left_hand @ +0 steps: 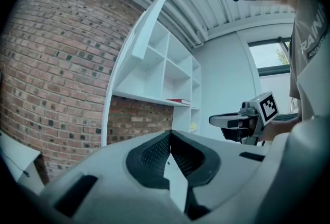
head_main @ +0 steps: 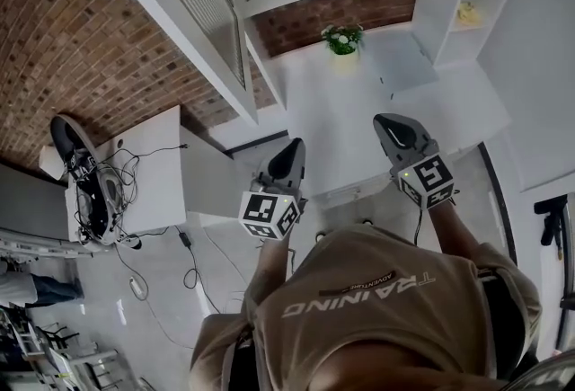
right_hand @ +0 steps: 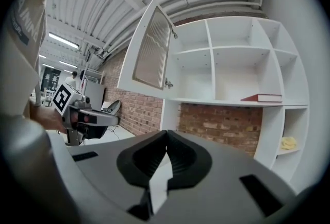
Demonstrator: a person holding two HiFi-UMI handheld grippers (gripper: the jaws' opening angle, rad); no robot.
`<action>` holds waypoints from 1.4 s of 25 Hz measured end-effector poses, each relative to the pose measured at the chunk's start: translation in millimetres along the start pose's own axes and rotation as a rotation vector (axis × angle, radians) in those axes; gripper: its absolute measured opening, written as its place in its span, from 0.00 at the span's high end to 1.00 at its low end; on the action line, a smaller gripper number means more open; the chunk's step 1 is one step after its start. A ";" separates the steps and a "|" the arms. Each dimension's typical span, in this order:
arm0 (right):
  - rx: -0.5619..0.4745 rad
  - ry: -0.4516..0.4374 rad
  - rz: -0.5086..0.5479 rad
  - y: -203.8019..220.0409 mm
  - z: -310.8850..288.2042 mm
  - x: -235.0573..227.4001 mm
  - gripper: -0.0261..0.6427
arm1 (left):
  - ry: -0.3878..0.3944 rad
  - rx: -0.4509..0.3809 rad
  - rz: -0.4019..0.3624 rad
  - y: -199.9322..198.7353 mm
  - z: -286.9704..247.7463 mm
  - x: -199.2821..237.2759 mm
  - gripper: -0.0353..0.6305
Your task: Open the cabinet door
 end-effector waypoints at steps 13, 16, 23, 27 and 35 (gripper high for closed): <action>-0.001 0.015 -0.016 -2.1 2.5 -2.4 0.94 | -0.007 0.004 0.003 -0.1 3.4 3.8 0.94; 0.002 0.002 -0.016 -1.9 -1.2 -1.9 0.94 | -0.005 0.007 0.016 4.6 2.9 2.2 0.94; 0.002 -0.017 -0.013 -1.6 -5.1 0.4 0.94 | 0.004 0.023 0.028 10.5 -1.1 1.4 0.94; -0.002 -0.015 -0.029 1.1 -2.3 -3.1 0.94 | 0.011 0.028 0.034 14.1 -3.9 -1.5 0.94; 0.012 -0.026 -0.063 14.4 5.5 -11.9 0.94 | -0.002 0.038 0.050 19.6 -11.8 -7.6 0.94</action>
Point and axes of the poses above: the fingertips, and each gripper's own axes: z backward along the fingers, x to its left, y out of its underside, the point moved 10 cm from there along z, backward along the fingers, and after that the axes turned 4 degrees about -z, right-handed, at the moved point
